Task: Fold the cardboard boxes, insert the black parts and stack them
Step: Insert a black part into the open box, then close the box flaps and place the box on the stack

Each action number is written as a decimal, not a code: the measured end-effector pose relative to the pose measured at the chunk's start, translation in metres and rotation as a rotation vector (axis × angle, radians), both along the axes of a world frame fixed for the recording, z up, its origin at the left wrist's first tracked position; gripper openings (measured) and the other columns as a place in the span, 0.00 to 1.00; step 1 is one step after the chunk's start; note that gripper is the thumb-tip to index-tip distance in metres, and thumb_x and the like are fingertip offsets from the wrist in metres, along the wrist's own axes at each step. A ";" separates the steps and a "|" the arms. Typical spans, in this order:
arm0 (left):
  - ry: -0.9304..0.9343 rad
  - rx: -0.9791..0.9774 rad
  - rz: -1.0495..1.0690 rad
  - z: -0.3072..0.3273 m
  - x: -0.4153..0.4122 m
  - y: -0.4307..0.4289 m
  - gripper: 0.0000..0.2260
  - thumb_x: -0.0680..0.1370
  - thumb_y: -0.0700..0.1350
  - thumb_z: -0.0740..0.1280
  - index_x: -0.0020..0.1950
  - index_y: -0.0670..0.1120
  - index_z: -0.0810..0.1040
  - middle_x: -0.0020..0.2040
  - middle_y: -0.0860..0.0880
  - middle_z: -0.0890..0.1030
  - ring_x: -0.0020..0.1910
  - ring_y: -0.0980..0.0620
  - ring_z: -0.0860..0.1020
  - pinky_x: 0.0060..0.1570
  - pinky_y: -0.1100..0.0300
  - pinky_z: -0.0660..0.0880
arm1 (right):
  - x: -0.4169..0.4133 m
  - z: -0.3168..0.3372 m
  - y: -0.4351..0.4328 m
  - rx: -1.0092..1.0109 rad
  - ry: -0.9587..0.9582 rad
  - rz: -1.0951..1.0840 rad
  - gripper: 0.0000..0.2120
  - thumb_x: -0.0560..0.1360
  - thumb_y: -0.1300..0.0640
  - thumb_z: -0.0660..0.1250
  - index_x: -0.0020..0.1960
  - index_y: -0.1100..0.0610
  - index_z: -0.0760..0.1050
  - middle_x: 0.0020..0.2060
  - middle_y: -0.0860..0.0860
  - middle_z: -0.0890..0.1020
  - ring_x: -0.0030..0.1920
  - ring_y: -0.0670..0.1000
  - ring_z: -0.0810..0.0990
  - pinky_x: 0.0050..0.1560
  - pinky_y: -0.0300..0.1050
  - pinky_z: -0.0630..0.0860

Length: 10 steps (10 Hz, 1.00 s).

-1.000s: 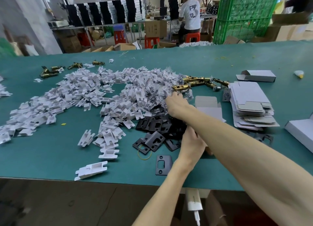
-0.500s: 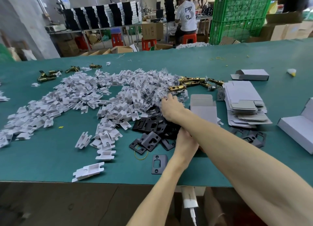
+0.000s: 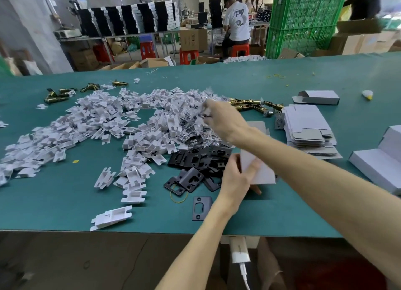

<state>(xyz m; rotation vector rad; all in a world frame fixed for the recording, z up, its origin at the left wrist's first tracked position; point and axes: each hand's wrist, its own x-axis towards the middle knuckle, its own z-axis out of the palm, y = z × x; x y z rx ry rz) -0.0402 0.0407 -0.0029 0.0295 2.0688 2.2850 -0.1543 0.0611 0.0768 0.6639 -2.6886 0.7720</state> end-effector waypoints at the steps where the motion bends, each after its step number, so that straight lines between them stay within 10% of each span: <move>1: -0.004 0.064 0.032 -0.009 -0.005 0.003 0.11 0.84 0.46 0.68 0.62 0.43 0.71 0.51 0.47 0.79 0.42 0.51 0.80 0.32 0.62 0.79 | 0.011 0.027 0.046 -0.163 -0.031 0.038 0.15 0.79 0.63 0.70 0.63 0.58 0.72 0.45 0.53 0.84 0.39 0.52 0.83 0.44 0.47 0.81; 8: 0.073 0.097 0.014 -0.023 -0.010 0.004 0.17 0.80 0.49 0.74 0.64 0.45 0.75 0.55 0.47 0.84 0.47 0.50 0.85 0.29 0.54 0.78 | 0.036 0.007 0.125 -0.042 -0.053 -0.023 0.02 0.76 0.60 0.74 0.48 0.56 0.84 0.46 0.52 0.85 0.49 0.53 0.82 0.54 0.50 0.79; 10: 0.077 0.106 0.020 -0.025 -0.012 0.003 0.17 0.80 0.48 0.74 0.64 0.44 0.75 0.58 0.42 0.83 0.48 0.49 0.84 0.29 0.54 0.78 | 0.036 -0.002 0.129 0.172 -0.031 -0.054 0.14 0.82 0.49 0.66 0.53 0.56 0.85 0.51 0.51 0.75 0.59 0.55 0.71 0.60 0.53 0.65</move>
